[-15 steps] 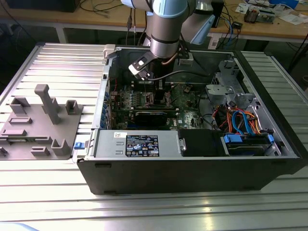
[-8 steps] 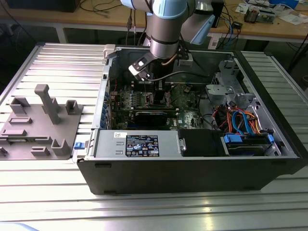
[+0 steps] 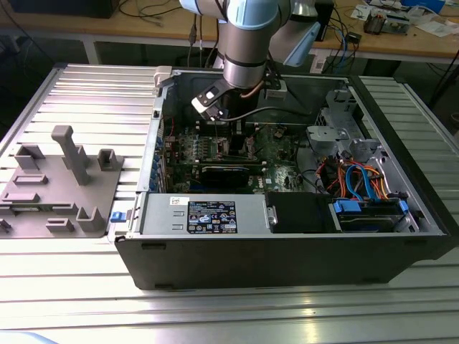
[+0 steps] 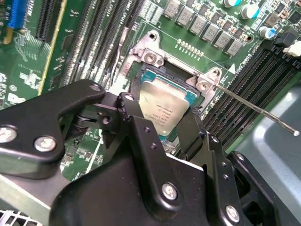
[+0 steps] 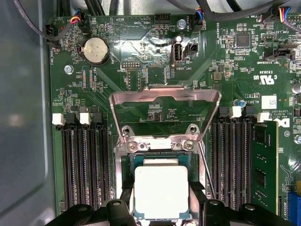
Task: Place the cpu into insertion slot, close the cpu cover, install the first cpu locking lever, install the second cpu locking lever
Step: 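Place the cpu into insertion slot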
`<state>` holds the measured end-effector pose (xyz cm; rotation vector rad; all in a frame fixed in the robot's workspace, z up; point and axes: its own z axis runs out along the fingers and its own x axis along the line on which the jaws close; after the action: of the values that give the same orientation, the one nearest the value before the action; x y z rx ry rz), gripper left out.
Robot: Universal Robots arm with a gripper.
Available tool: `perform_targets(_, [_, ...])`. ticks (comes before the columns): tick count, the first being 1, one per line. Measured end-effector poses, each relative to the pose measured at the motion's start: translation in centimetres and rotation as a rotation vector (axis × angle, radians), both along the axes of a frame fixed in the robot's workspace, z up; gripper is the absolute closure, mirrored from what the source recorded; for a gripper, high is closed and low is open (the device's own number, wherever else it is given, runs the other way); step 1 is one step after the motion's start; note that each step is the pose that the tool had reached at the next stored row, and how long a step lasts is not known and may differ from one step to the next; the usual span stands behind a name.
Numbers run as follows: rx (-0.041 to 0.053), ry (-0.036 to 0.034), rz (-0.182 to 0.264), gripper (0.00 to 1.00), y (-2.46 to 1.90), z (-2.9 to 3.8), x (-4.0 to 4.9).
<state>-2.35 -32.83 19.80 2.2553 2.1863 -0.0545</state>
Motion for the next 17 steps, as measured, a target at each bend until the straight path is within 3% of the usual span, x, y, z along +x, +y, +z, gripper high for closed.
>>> perform_targets(1, [-0.0009,0.0003,0.000,0.38,-0.02,0.02,0.00])
perform_targets(13, [-0.0009,-0.0028,0.000,0.38,0.02,0.92,-0.07])
perform_targets(14, [-0.0011,-0.0027,0.000,0.40,0.02,0.92,-0.07])
perform_targets(17, [-0.0020,-0.0028,0.000,0.59,0.03,0.92,-0.07])
